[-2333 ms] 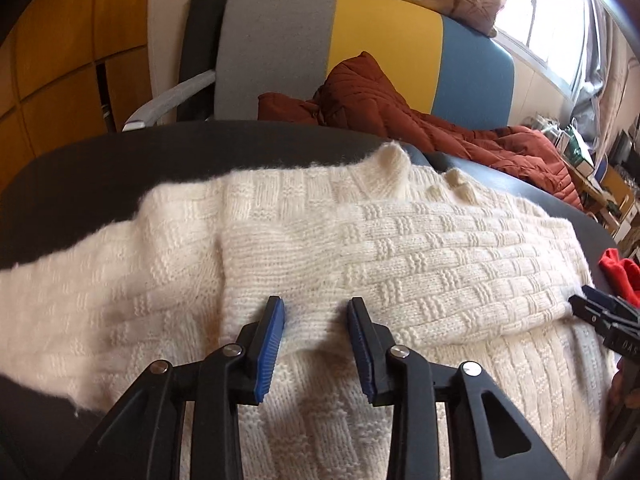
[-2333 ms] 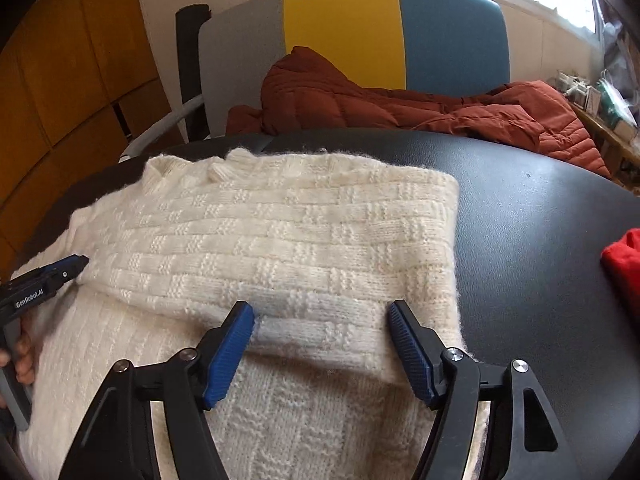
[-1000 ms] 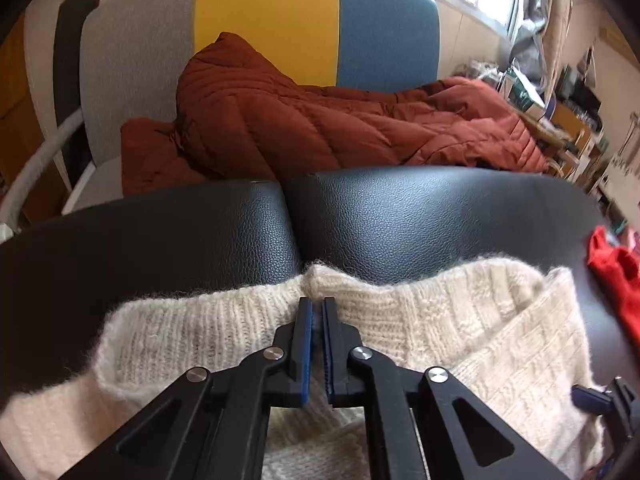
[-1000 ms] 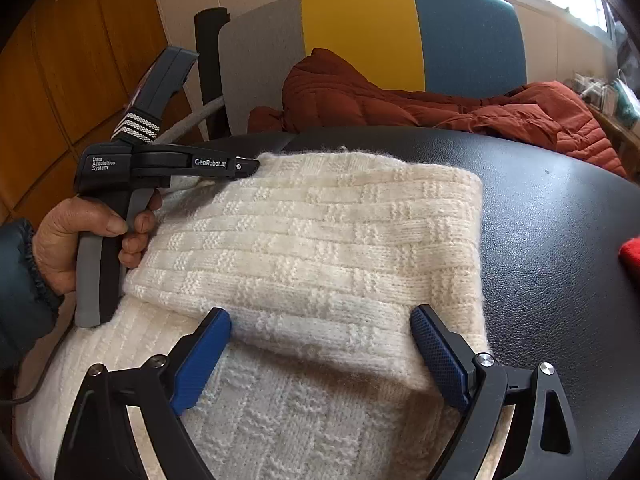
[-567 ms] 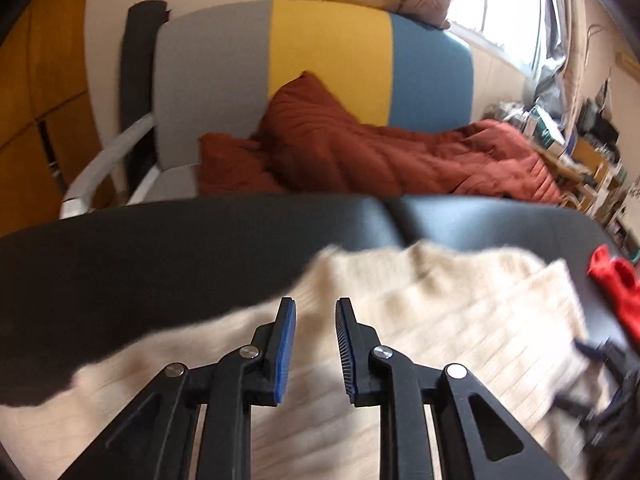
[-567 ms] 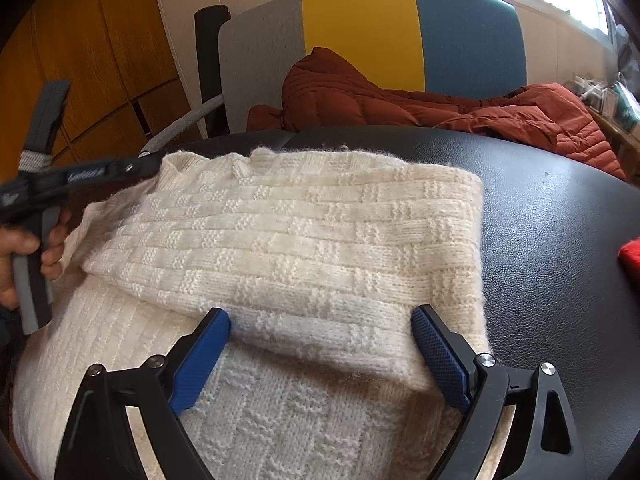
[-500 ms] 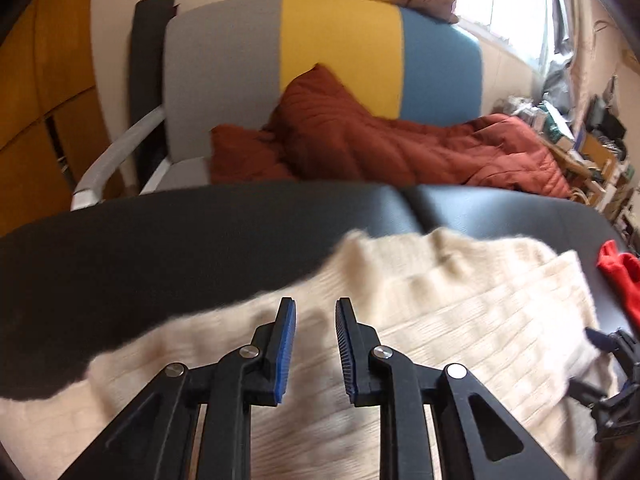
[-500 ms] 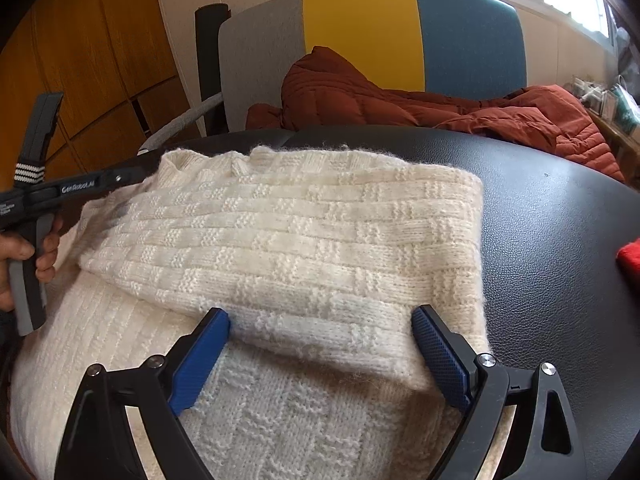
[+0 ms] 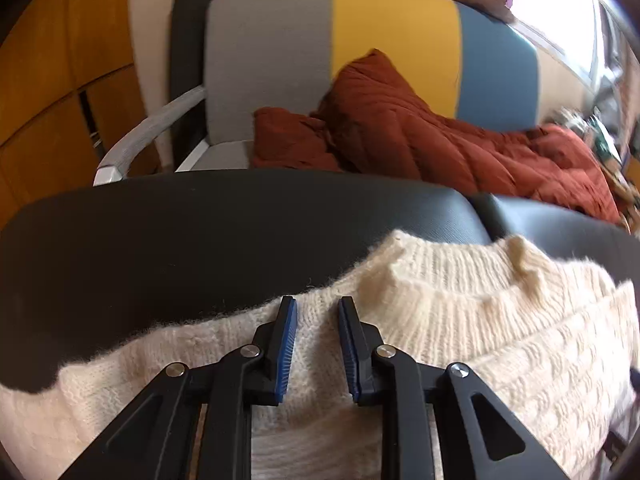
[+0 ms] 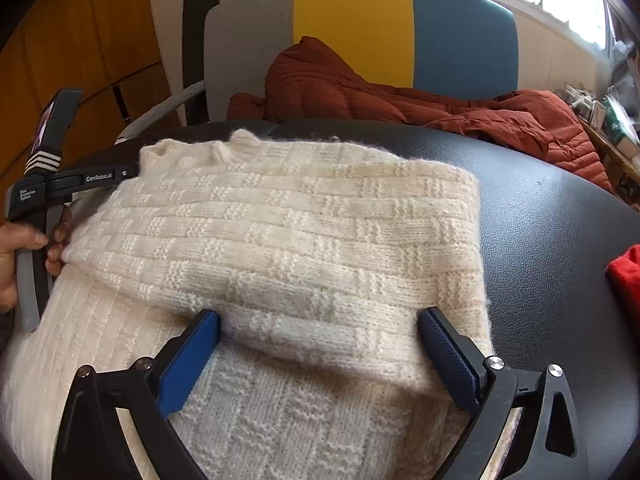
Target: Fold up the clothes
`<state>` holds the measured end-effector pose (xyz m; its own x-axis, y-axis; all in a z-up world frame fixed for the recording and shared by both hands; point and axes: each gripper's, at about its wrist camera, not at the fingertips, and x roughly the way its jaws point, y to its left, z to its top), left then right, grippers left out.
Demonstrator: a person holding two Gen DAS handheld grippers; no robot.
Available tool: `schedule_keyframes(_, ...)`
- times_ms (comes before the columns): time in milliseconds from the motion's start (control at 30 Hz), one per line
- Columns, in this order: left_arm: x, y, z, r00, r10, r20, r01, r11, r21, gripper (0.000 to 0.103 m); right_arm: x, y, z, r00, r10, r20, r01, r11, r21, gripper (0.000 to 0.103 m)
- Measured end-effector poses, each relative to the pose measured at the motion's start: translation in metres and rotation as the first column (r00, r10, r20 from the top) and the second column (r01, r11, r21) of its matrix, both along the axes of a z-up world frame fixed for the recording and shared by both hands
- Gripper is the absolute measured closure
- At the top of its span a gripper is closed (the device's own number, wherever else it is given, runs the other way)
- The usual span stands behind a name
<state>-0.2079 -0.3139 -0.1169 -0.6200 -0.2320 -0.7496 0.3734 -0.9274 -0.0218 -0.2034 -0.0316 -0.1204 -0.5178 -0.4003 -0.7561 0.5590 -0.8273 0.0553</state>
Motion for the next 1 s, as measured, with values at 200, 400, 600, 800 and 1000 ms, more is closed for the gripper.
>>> schedule_keyframes(200, -0.008, 0.004, 0.004, 1.0, 0.003, 0.024, -0.002, 0.998, -0.062, 0.08, -0.003, -0.003, -0.001, 1.0, -0.015, 0.0, 0.015, 1.0, 0.004, 0.001)
schedule_keyframes(400, 0.029, 0.0, 0.03, 0.997, 0.077, -0.033, -0.079, 0.995, -0.061, 0.071, -0.004, -0.002, -0.002, 1.0, -0.01, 0.007, 0.01, 1.0, -0.01, 0.0)
schedule_keyframes(600, 0.115, 0.018, 0.028, 0.996, 0.082, -0.03, -0.083, 0.996, -0.031, 0.071, -0.004, -0.004, -0.001, 1.0, -0.009, -0.001, 0.009, 1.0, 0.001, 0.0)
schedule_keyframes(800, 0.21, -0.009, 0.017, 0.961, 0.276, -0.033, -0.265, 0.947, 0.182, 0.071, -0.002, -0.006, 0.0, 1.0, -0.011, -0.006, 0.011, 1.0, 0.012, 0.0)
schedule_keyframes(1000, 0.269, -0.081, 0.03, 0.799, 0.601, -0.019, -0.577, 0.775, 0.258, 0.051, 0.0, -0.006, 0.001, 1.0, -0.013, -0.017, 0.013, 1.0, 0.026, 0.0)
